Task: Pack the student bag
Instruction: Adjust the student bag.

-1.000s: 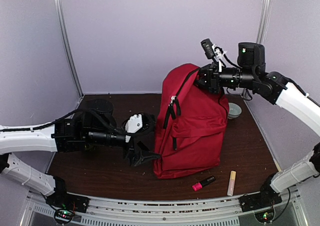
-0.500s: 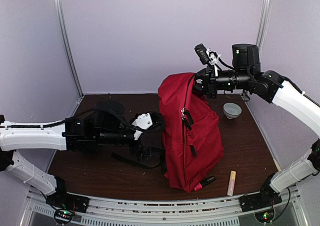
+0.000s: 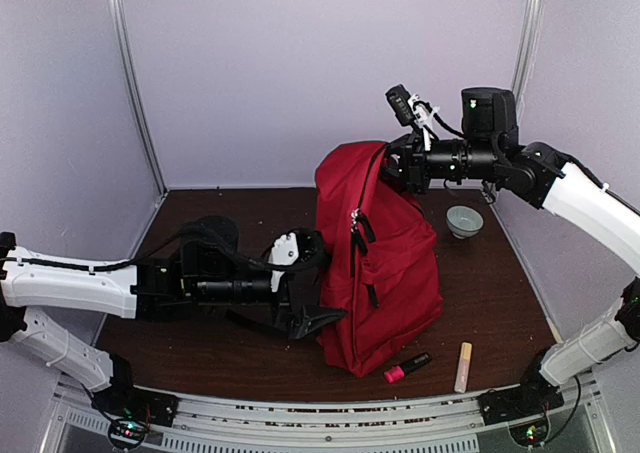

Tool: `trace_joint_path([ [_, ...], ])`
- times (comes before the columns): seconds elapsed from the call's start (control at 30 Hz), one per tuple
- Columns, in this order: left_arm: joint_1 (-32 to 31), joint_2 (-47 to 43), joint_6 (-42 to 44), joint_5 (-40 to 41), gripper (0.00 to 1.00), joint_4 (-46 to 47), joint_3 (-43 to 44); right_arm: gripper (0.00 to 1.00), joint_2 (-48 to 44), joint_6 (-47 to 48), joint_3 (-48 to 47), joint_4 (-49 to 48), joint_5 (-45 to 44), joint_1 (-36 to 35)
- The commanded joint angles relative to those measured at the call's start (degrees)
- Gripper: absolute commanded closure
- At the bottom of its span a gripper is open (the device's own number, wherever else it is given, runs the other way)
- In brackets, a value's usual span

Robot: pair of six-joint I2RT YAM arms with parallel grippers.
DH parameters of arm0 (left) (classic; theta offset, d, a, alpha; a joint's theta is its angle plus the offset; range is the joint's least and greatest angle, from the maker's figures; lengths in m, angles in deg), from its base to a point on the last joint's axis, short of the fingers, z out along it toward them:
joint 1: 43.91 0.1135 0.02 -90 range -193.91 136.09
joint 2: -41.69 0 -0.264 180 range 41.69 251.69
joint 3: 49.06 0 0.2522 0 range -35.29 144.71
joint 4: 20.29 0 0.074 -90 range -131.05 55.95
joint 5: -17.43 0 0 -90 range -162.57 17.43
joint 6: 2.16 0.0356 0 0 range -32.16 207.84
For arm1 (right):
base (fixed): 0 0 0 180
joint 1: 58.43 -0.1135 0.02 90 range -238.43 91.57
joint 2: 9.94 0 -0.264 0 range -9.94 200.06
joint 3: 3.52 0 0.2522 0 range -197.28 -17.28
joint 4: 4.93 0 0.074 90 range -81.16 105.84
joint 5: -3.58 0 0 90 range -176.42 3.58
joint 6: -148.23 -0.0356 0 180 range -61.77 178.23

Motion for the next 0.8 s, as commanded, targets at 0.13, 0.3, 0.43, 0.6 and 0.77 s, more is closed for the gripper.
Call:
trace_joint_path([
  [0.13, -0.58, -0.07, -5.53, 17.57, 0.02, 13.89, -3.54, 1.0, -0.43, -3.85, -2.5, -7.76, -5.76, -0.42],
  [0.3, -0.59, 4.53, -4.88, 16.23, 0.02, 7.57, 1.14, 1.0, -0.03, -4.86, -2.45, -8.5, -4.96, -0.47],
  [0.43, -0.58, 3.43, -4.66, 16.4, 0.52, 9.95, -0.17, 1.0, -0.3, -4.53, -2.24, -7.8, -4.7, -0.43],
  [0.6, -0.59, 0.22, -6.85, 15.89, 1.0, 18.08, -5.12, 0.81, 0.15, -5.72, -3.54, -2.29, -6.2, -0.09],
  [0.77, -0.58, -1.35, -12.42, 20.15, 1.0, 23.92, -7.33, 0.49, -3.3, -8.22, -1.7, 4.63, -12.86, 0.29],
])
